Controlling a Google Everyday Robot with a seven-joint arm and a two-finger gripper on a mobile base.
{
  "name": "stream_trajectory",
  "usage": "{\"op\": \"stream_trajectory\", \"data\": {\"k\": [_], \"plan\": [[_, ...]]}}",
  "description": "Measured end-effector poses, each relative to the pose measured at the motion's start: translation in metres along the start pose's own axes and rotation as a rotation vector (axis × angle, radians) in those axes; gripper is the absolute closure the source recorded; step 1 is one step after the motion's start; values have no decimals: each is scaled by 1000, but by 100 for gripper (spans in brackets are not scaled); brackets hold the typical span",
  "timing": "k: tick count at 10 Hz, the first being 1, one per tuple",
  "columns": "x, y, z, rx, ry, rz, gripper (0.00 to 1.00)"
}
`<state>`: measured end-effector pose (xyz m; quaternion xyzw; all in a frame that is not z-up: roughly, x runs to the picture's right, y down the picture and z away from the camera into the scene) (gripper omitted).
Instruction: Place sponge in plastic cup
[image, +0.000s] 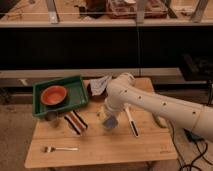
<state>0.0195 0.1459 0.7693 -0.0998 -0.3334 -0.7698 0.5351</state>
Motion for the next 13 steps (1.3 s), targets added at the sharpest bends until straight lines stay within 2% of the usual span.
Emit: {"op": "stream_trajectory", "data": {"k": [2, 3, 6, 11, 13], "plan": [[3, 2, 5, -3, -3, 9, 46], [5, 2, 6, -7, -3, 11, 42], [7, 8, 6, -19, 3, 24, 20], [9, 10, 1, -25, 8, 30, 20], [11, 13, -7, -37, 25, 73, 20]]}}
